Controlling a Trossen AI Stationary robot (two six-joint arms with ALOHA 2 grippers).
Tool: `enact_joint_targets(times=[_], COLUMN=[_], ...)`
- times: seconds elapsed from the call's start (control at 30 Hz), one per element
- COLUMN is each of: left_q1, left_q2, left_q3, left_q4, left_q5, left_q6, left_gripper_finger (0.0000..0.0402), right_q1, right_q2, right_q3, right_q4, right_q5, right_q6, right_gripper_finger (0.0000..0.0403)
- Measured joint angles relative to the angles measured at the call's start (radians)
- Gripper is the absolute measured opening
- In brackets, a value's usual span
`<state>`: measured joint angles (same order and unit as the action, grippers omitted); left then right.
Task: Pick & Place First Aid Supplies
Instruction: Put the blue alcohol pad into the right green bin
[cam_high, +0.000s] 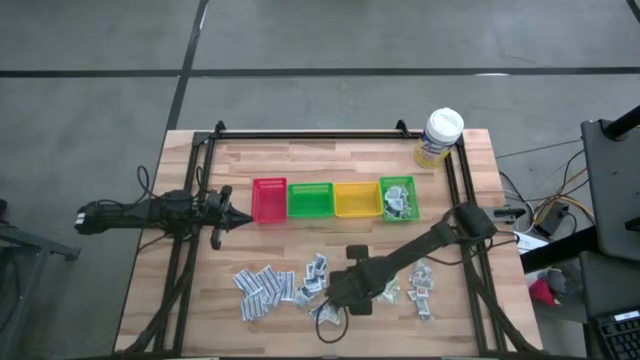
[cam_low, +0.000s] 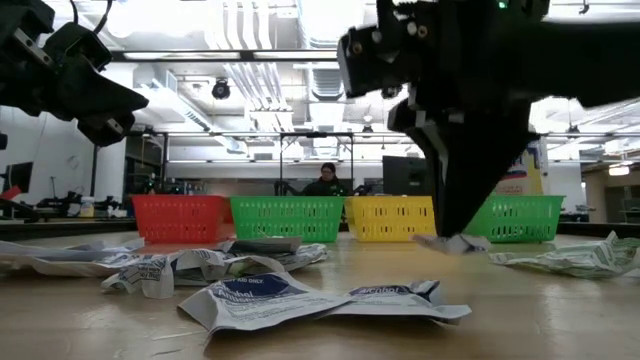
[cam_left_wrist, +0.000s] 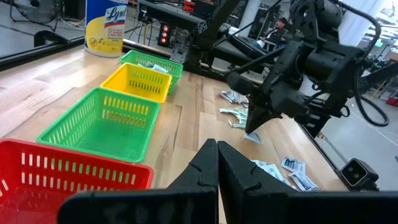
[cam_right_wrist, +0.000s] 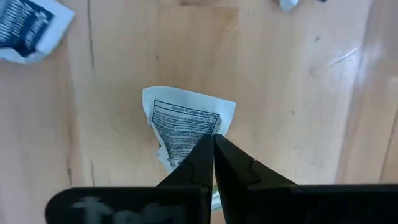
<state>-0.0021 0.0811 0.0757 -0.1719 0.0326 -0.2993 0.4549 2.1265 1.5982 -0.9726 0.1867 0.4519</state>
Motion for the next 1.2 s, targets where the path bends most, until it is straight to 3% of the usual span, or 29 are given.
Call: enact_joint_targets(times=[0.23, 0.57, 0.9, 1.2], left_q1=[0.0, 0.0, 0.0, 0.0], left_q2=[0.0, 0.0, 0.001, 0.001], left_q3=[0.0, 0.0, 0.0, -0.003], left_q4=[0.0, 0.0, 0.0, 0.005], left_q5=[0.0, 0.0, 0.0, 0.0], left_q6=[0.0, 0.0, 0.0, 0.0], left_gripper_finger=[0.0, 0.0, 0.0, 0.0], right_q1=[-0.002, -0.021, -0.029, -0.042], right_q2=[-0.038, -0.166, -0.291, -0.338], right_q3=[0.0, 0.0, 0.0, -0.079], right_q4=[-0.005, -0.141, -0.381, -0.461], right_q5=[-0.001, 0.004, 0.08, 0.143], right_q6=[-0.021, 0.009, 0.135, 0.186], right_gripper_finger=[0.0008, 0.0008, 0.0008, 0.0008])
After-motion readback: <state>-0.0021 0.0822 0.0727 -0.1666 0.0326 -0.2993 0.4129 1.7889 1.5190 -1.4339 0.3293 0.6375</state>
